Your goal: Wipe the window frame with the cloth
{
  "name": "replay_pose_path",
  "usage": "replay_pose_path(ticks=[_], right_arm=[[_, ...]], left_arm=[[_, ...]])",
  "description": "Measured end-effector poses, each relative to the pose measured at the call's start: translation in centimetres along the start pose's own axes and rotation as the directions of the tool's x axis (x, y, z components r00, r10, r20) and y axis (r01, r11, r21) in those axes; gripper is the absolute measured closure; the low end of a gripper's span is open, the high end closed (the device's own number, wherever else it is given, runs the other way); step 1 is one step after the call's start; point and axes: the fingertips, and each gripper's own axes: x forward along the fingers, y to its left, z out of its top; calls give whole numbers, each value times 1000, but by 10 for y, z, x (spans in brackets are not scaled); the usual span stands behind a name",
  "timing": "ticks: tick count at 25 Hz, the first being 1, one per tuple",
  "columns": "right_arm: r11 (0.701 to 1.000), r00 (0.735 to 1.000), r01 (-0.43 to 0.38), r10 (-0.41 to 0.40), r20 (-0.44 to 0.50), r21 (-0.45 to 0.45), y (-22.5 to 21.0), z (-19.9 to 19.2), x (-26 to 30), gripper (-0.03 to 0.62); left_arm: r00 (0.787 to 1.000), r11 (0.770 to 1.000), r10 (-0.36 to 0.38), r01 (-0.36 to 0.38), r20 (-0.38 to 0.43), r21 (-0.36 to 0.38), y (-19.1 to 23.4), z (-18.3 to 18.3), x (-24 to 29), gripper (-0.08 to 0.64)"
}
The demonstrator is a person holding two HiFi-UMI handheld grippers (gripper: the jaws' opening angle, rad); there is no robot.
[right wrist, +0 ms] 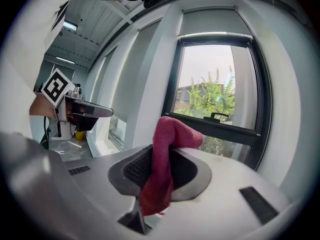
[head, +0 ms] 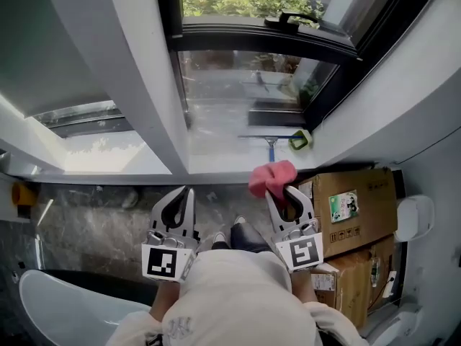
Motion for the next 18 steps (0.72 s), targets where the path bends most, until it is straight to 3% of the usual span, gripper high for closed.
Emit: replay_pose_path(ticks=[10, 18], right_arm=[[997, 997, -78, 79, 13, -17, -38, -7, 59, 500], [988, 985, -149, 151, 80, -28, -98, 5, 119, 500]], left_arm=[[1000, 1000, 26, -26, -14, -1, 5, -7, 69, 552], [998, 998, 56, -56, 30, 13, 4, 25, 161, 552]])
